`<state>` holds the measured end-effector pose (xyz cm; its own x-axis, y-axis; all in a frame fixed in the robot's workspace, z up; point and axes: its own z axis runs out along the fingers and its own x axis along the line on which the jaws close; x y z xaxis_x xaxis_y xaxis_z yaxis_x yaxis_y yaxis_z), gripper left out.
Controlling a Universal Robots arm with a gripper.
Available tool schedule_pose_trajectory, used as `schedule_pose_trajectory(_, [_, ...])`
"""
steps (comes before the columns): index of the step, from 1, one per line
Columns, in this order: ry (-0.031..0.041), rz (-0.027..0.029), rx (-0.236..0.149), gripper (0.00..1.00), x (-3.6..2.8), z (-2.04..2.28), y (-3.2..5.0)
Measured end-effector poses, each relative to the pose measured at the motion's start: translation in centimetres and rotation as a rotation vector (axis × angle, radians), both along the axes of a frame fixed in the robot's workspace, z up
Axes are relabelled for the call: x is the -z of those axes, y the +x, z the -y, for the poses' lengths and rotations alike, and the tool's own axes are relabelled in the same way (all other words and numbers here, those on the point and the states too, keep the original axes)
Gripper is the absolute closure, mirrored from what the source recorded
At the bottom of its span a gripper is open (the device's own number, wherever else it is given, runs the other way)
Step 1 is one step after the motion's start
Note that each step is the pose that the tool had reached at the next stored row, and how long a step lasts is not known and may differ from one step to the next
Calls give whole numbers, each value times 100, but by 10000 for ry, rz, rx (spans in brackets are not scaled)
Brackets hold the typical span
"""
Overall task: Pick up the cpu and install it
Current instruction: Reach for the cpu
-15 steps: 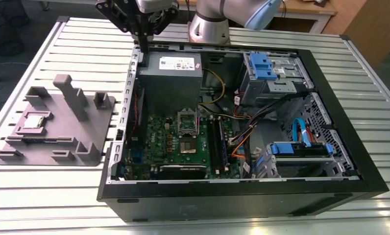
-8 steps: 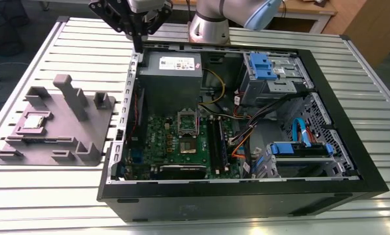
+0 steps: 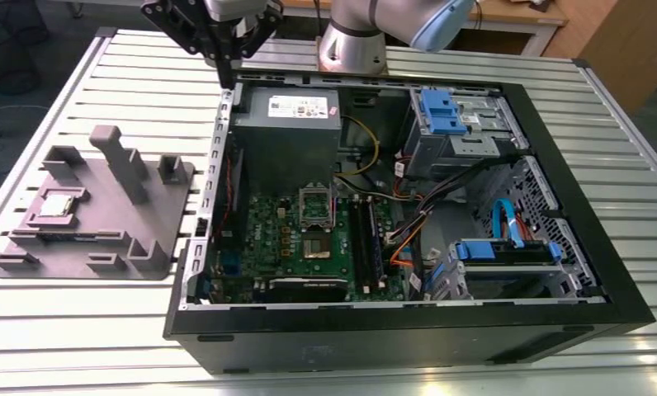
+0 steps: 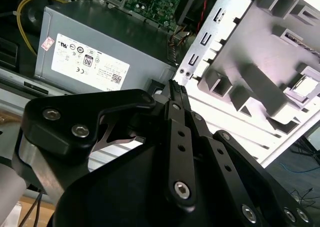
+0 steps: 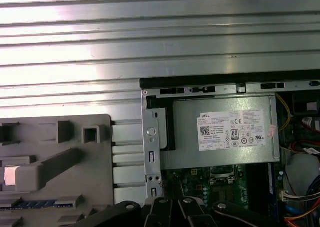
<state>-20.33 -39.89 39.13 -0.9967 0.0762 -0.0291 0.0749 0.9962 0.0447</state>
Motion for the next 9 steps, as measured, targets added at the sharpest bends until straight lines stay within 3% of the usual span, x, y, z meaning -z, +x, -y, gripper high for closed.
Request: schedule_pose_trajectory(9, [0,0,1,89,0,1,-32])
